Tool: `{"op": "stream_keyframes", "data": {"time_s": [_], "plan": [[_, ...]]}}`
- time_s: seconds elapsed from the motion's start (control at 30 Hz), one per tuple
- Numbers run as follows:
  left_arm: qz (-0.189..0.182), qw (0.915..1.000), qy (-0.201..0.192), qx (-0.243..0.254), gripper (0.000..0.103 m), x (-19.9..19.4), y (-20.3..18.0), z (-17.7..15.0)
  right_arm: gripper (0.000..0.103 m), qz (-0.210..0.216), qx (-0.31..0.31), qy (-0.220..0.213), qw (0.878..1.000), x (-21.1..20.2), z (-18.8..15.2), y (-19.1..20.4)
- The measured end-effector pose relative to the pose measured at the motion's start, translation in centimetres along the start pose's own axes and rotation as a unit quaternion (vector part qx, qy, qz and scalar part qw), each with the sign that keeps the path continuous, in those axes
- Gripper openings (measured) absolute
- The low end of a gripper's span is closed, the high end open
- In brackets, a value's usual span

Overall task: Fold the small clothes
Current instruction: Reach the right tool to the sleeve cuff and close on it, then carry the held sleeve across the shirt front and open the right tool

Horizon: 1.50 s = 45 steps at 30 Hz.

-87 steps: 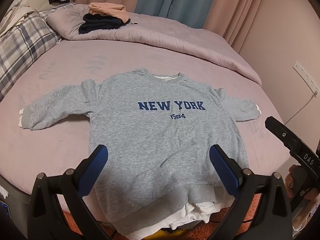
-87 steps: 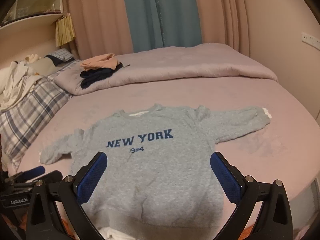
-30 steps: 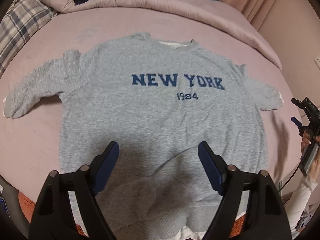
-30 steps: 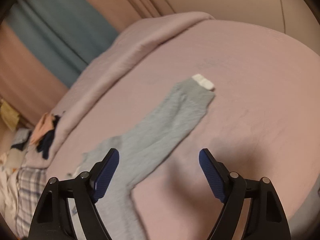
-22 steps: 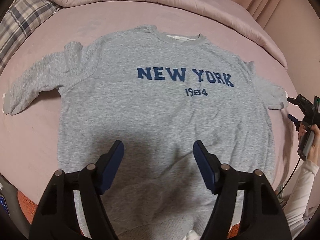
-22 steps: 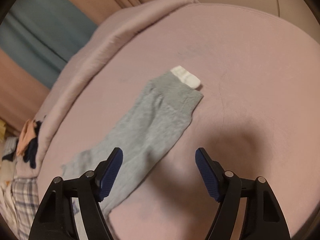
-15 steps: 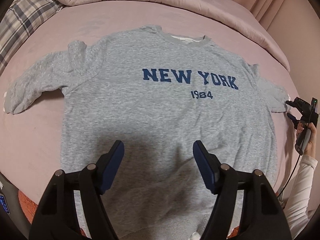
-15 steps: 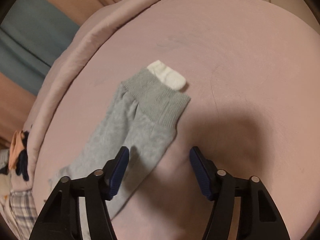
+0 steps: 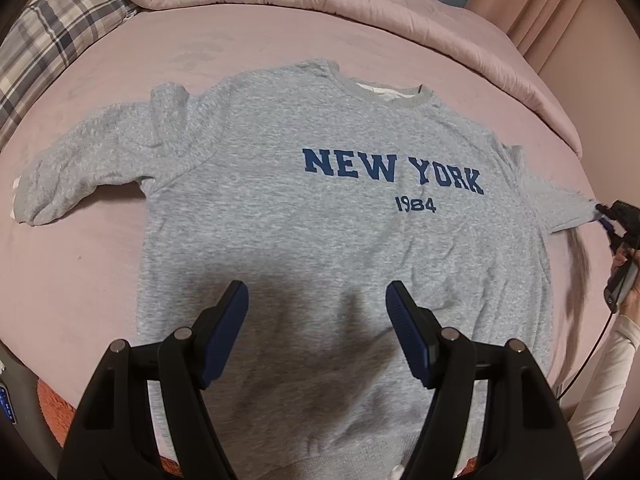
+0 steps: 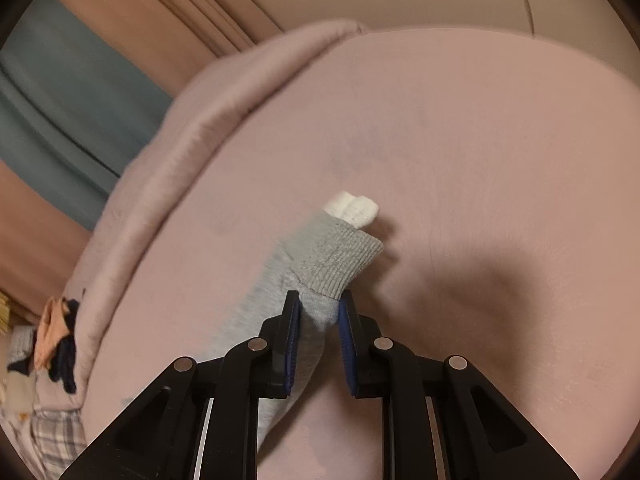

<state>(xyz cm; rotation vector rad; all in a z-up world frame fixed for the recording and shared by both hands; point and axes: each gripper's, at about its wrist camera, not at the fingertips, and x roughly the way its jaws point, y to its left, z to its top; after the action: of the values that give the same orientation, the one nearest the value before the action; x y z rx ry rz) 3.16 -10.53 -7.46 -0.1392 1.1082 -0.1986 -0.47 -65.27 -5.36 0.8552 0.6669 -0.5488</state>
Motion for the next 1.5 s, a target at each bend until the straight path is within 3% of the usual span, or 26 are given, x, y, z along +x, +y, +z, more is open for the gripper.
{"op": "stream_keyframes", "data": {"time_s": [0.27, 0.53, 0.73, 1.03, 1.23, 1.37, 1.5], "plan": [[-0.004, 0.9998, -0.014, -0.015, 0.071, -1.1, 1.5, -0.1, 0.02, 0.018, -0.1, -0.081, 0.992, -6.3, -0.3, 7.8], [-0.003, 0.9991, -0.028, -0.032, 0.071, -2.3, 3.4, -0.1, 0.02, 0.069, -0.185, -0.099, 0.975, -8.7, -2.5, 15.7], [-0.004, 0.9983, -0.039, -0.044, 0.071, -3.2, 4.9, -0.3, 0.02, 0.109, -0.251, -0.083, 0.958, -9.2, -5.7, 21.1], [0.003, 0.9967, -0.046, -0.067, 0.071, -4.0, 7.5, -0.9, 0.02, 0.144, -0.315, -0.044, 0.937, -8.4, -11.1, 25.6], [0.003, 0.9966, -0.041, -0.071, 0.071, -3.9, 8.2, -1.1, 0.02, 0.143, -0.357, -0.011, 0.923, -6.9, -15.2, 27.8], [0.002, 0.9966, -0.042, -0.071, 0.072, -4.1, 8.5, -1.2, 0.02, 0.118, -0.397, 0.001, 0.91, -5.7, -18.4, 28.7], [0.005, 0.9965, -0.044, -0.071, 0.072, -4.2, 8.7, -1.3, 0.02, 0.106, -0.428, 0.042, 0.897, -3.4, -21.6, 29.0]]}}
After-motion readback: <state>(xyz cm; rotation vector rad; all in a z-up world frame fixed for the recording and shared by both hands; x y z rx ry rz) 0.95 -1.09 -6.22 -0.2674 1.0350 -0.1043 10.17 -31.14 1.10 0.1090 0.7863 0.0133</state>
